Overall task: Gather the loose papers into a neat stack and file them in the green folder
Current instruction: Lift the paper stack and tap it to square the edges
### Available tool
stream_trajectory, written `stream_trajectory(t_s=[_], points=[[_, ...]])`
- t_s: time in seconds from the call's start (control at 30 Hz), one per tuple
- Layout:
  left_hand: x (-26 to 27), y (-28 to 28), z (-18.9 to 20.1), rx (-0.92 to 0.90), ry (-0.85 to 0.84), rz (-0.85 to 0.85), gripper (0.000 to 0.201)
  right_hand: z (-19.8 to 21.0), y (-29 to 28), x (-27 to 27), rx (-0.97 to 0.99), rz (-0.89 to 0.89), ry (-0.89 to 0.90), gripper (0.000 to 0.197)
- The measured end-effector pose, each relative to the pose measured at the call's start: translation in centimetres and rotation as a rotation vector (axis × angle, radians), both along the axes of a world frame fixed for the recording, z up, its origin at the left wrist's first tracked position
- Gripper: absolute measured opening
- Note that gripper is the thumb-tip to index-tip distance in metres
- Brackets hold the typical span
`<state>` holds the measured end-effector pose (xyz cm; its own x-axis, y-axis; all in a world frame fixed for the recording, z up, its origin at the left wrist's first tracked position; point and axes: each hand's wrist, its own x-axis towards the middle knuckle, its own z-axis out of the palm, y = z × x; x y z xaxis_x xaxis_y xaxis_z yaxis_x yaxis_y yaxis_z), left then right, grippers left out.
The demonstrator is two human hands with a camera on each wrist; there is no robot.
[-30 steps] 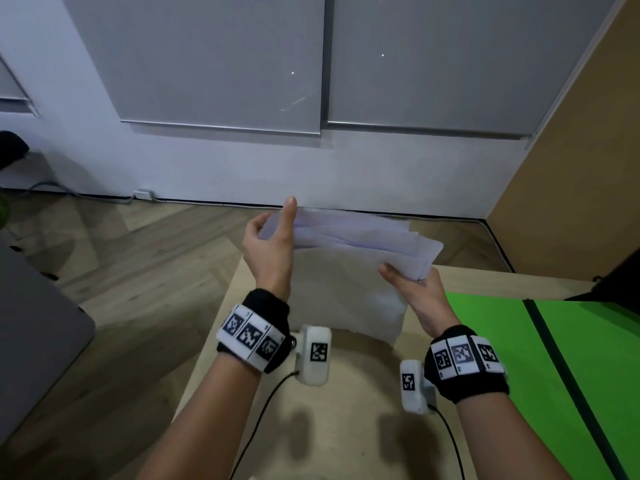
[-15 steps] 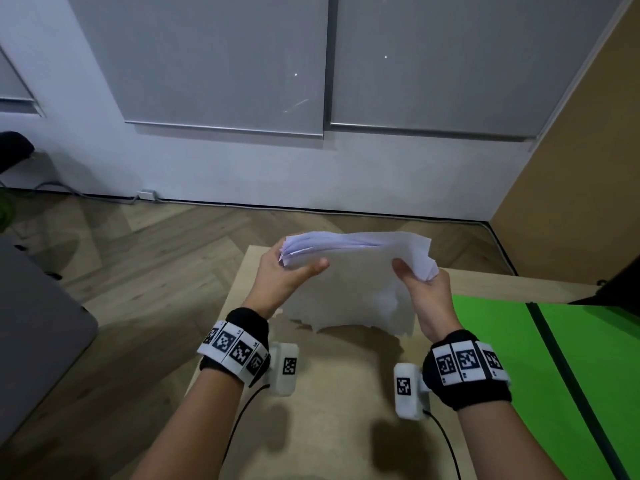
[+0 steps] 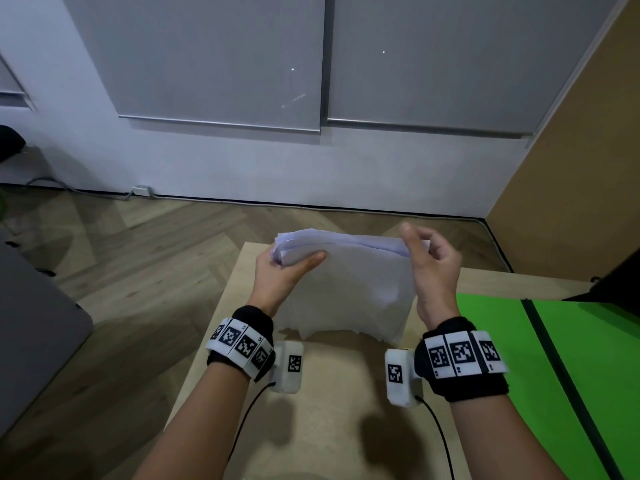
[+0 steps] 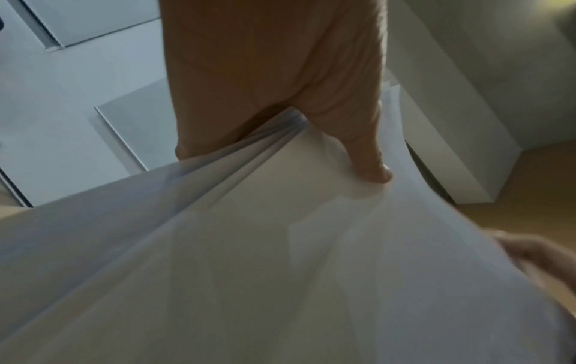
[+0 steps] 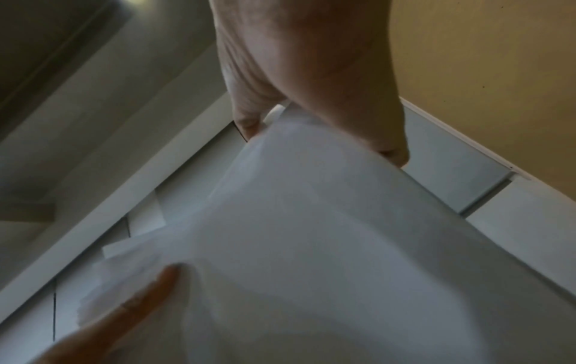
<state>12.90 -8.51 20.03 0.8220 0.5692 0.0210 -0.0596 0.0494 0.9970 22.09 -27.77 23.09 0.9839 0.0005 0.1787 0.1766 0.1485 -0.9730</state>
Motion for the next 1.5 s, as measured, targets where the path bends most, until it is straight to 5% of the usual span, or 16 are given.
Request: stream_trajectory(t_s=[0.13,0.27,0.37,0.57,0.63,0.73,0.8,0.9,1.0,1.13,1.3,1.5], points=[[0.4,0.2,-0.1,-0.038,0.029,0.075,0.024,-1.2,-0.4,0.6,-0.023,-0.097,-0.054,0.007],[0.8,0.0,0.1,-0.045,0.032,0.091,0.012,-2.8,-1.3,0.7,0.039,0.081,-0.013,0.072],[1.2,0.1,0.1,-0.064,0.003,0.102,0.037,-4.3,-1.5,0.6,-0.012,0.261,0.059,0.091],[2.0,-1.6,1.1,-0.044,-0.038,0.312,0.075,-6.3,-1.9,0.8,-0.054,0.260,0.168,0.063],[2.4,-1.9,1.7,-0.007,0.026,0.431,0.073,-6.5,-2.1,0.8,-0.075,0.267,0.191,0.052],[3.1,-0.7,1.6,-0.022,0.044,0.546,0.050,-6.7,-2.4,0.9,-0.112,0.285,0.216,0.065],[3.1,0.0,1.2,-0.054,-0.020,0.492,0.049,-6.8,-2.6,0.8,-0.127,0.318,0.218,0.058],[3.0,-0.4,0.9,0.023,-0.017,0.385,0.074,-6.5,-2.0,0.6,-0.181,0.336,0.174,0.032],[3.2,-0.8,1.4,0.047,0.041,0.429,0.084,-6.3,-1.6,0.5,-0.195,0.367,0.121,0.023],[3.6,-0.5,1.4,0.082,0.087,0.453,0.072,-6.4,-1.6,0.3,-0.243,0.378,0.093,0.017],[3.5,-0.1,1.0,0.059,-0.070,0.296,0.043,-5.7,-1.1,0.4,-0.172,0.084,0.124,0.012],[1.4,-0.3,1.7,0.135,-0.257,0.077,0.069,-3.2,-1.3,0.1,-0.033,0.026,0.006,0.014]])
